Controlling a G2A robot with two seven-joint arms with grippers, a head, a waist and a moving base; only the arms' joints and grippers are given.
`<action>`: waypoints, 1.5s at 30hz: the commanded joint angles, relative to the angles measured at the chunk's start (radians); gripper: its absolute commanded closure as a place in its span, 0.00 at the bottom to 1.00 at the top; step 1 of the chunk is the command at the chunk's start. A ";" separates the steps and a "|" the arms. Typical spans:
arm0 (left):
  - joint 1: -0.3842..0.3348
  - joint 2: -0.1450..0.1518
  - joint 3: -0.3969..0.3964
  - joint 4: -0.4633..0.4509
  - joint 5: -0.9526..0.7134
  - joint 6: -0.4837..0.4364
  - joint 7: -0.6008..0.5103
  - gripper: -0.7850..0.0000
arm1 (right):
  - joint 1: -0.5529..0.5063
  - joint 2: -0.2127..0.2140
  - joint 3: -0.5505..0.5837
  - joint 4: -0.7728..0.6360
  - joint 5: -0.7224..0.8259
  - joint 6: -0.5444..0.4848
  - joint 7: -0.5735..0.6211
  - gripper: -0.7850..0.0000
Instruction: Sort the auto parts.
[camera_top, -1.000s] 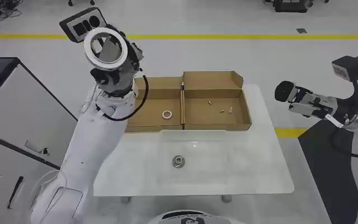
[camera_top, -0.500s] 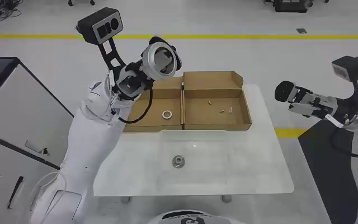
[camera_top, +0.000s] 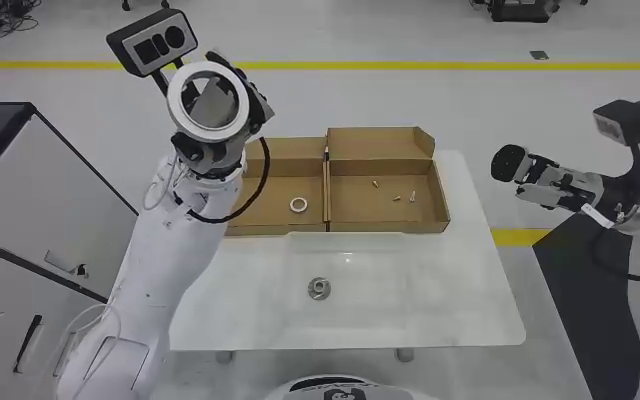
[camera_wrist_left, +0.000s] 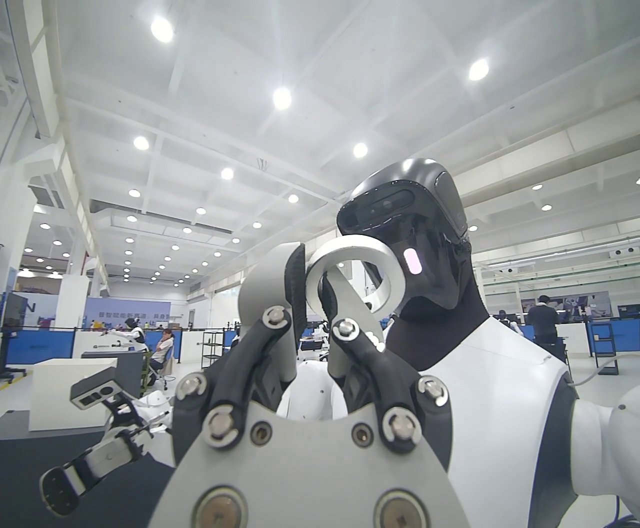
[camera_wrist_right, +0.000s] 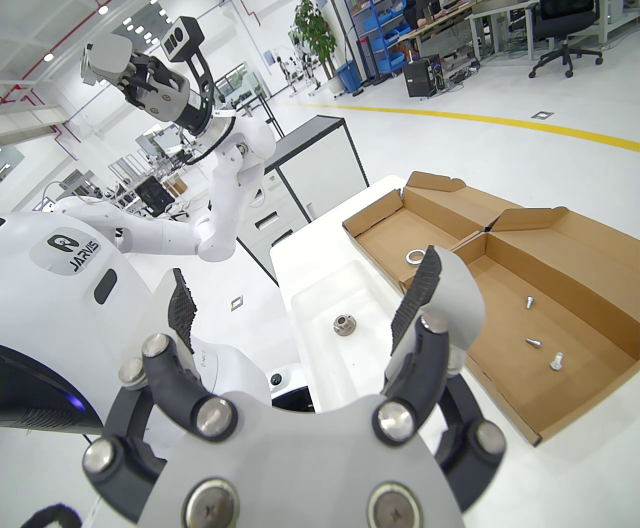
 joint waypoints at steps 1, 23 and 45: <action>0.001 -0.001 -0.001 0.004 -0.003 0.001 -0.006 1.00 | 0.000 0.000 0.000 0.000 0.000 0.000 0.000 0.00; 0.099 0.031 -0.108 0.023 0.624 0.299 -0.076 1.00 | 0.000 0.000 0.000 0.000 0.000 0.000 0.000 0.00; 0.058 0.086 -0.086 0.076 1.489 0.601 -0.325 1.00 | 0.000 0.000 0.000 0.000 0.000 0.000 0.000 0.00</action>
